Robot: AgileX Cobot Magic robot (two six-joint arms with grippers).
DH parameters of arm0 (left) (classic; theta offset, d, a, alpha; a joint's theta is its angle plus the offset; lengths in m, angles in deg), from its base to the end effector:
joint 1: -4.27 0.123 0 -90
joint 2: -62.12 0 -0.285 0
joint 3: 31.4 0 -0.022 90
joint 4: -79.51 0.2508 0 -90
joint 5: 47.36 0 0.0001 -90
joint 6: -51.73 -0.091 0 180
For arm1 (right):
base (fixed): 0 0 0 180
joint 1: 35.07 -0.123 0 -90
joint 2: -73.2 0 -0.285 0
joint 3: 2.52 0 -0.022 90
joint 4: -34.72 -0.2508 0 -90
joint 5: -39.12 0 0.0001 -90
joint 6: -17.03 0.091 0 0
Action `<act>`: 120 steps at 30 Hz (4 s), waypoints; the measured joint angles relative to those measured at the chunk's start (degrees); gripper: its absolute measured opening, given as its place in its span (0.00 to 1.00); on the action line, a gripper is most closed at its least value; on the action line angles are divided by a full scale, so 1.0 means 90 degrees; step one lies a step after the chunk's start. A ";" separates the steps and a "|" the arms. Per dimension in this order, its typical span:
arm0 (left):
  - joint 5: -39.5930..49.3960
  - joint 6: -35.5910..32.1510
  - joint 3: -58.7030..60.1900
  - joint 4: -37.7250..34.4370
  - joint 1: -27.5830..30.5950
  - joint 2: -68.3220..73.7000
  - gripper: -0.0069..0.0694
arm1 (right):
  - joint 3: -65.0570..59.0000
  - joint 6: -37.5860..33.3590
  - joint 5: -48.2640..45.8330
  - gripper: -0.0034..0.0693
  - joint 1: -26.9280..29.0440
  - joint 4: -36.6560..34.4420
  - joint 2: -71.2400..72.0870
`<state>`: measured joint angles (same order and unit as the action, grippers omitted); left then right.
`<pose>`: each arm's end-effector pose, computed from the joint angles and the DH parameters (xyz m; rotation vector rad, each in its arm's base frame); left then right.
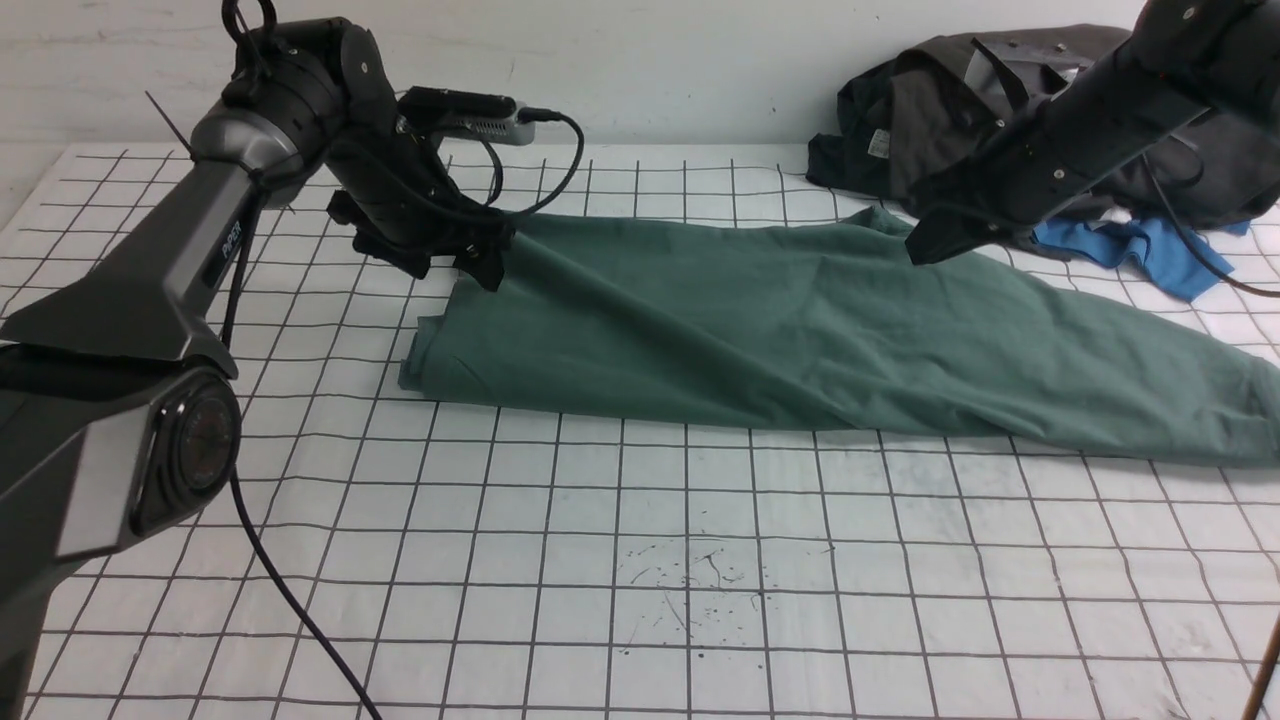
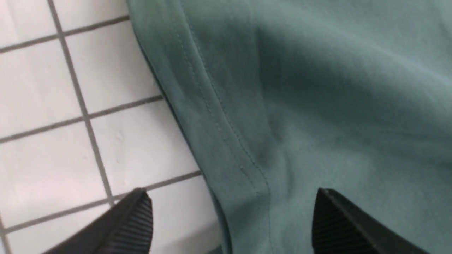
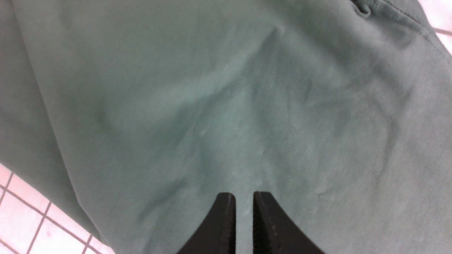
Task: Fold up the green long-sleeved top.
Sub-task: Use both arms to drag the lower edge of the fabric forward and fold it over the upper edge
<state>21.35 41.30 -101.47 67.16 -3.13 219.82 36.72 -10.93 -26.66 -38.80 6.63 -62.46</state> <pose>0.5428 -0.0888 0.1821 0.3714 2.6855 -0.2804 0.4808 0.0705 0.2391 -0.5603 2.6321 0.5529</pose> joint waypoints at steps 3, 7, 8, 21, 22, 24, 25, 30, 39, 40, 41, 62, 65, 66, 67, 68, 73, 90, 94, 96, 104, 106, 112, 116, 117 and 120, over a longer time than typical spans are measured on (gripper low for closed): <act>0.0000 0.0033 0.0000 -0.0138 0.0000 0.0150 0.76 | 0.0000 -0.0002 0.0000 0.14 0.0000 0.0000 0.0000; -0.0188 0.0043 -0.0008 -0.0398 0.0000 0.0296 0.48 | -0.0007 -0.0007 0.0000 0.14 0.0000 0.0000 0.0000; -0.0196 0.0043 -0.0008 -0.0398 0.0000 0.0296 0.47 | -0.0007 -0.0007 0.0000 0.14 0.0000 0.0000 0.0000; 0.0268 0.0030 -0.0476 -0.0476 0.0000 -0.0431 0.09 | -0.0012 -0.0007 -0.0241 0.14 0.0000 -0.0031 0.0000; 0.0276 0.0030 -0.0448 -0.0476 0.0000 -0.0485 0.09 | -0.0012 -0.0007 -0.0247 0.14 0.0000 -0.0031 0.0000; 0.0288 0.0030 -0.0062 -0.0483 0.0000 -0.0740 0.09 | -0.0012 -0.0007 -0.0320 0.14 0.0000 -0.0031 0.0000; 0.0288 0.0030 0.0153 -0.0488 0.0000 -0.0866 0.09 | -0.0012 -0.0007 -0.0346 0.14 0.0000 -0.0031 0.0000; 0.0288 -0.0111 0.1963 -0.0467 0.0000 -0.1679 0.09 | -0.0012 -0.0007 -0.0427 0.14 0.0000 -0.0031 0.0000; 0.0191 -0.0447 0.3260 -0.0019 0.0000 -0.1813 0.15 | -0.0012 -0.0020 -0.0470 0.14 0.0000 -0.0031 0.0000; 0.0186 -0.0452 0.3282 0.0058 0.0000 -0.1795 0.20 | -0.0012 -0.0033 -0.0479 0.14 0.0000 -0.0031 0.0000; 0.0186 -0.0452 0.3287 0.0101 0.0000 -0.1795 0.25 | -0.0012 -0.0033 -0.0492 0.14 0.0000 -0.0025 0.0000; -0.1160 -0.0187 0.2793 -0.0116 0.0146 -0.1543 0.62 | -0.0012 0.0068 -0.0556 0.14 0.0000 0.1107 0.0000; -0.0433 -0.0491 0.2674 -0.0407 0.0229 -0.1669 0.62 | -0.0012 0.0068 -0.0556 0.14 0.0000 0.1107 0.0000; -0.0130 -0.0707 0.2579 -0.0471 0.0246 -0.1709 0.62 | -0.0012 0.0068 -0.0556 0.14 0.0000 0.1107 0.0000; -0.0030 -0.0798 0.2500 -0.0492 0.0262 -0.1720 0.62 | -0.0012 0.0068 -0.0556 0.14 0.0000 0.1101 0.0000; 0.0077 -0.0928 0.2396 -0.0521 0.0268 -0.1749 0.62 | -0.0012 0.0068 -0.0556 0.14 0.0000 0.1086 0.0000; -0.0777 -0.0683 0.2278 -0.0587 0.0400 -0.1728 0.62 | -0.0012 0.0048 -0.0556 0.14 0.0000 0.0963 -0.0051; -0.2077 -0.1245 0.2265 -0.0731 0.0237 -0.0705 0.20 | -0.0012 0.0048 -0.0550 0.14 0.0000 0.0702 -0.0275; -0.2349 -0.1522 0.2270 -0.0748 0.0203 -0.0756 0.10 | -0.0012 0.0048 -0.0550 0.14 0.0000 0.0702 -0.0275; -0.2507 -0.1608 0.2253 -0.0748 0.0203 -0.0829 0.10 | -0.0012 0.0048 -0.0550 0.14 0.0000 0.0708 -0.0275; -0.3770 -0.1753 0.2086 -0.0846 0.0196 -0.0896 0.11 | -0.0012 0.0048 -0.0550 0.14 0.0000 0.0728 -0.0275; -0.3966 -0.1761 0.2086 -0.0822 0.0196 -0.0755 0.16 | -0.0012 0.0048 -0.0550 0.14 0.0000 0.0728 -0.0269; -0.4020 -0.1771 0.2008 -0.0768 0.0202 -0.0628 0.47 | -0.0012 0.0048 -0.0556 0.14 0.0000 0.0932 -0.0122; -0.3109 -0.1387 0.1660 -0.0841 0.0209 -0.0798 0.62 | -0.0013 0.0229 -0.0569 0.14 0.0007 0.1422 0.0191; -0.2285 -0.1127 0.1504 -0.0918 0.0209 -0.0930 0.64 | -0.0013 0.0457 -0.0576 0.14 0.0052 0.1647 0.0316; -0.0607 -0.0943 0.1301 -0.1066 0.0102 -0.1170 0.60 | -0.0097 0.1092 -0.0558 0.14 0.0297 0.1998 0.0429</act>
<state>15.88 32.82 -89.76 57.56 -2.21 209.29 35.85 -1.10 -31.68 -36.13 24.61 -58.59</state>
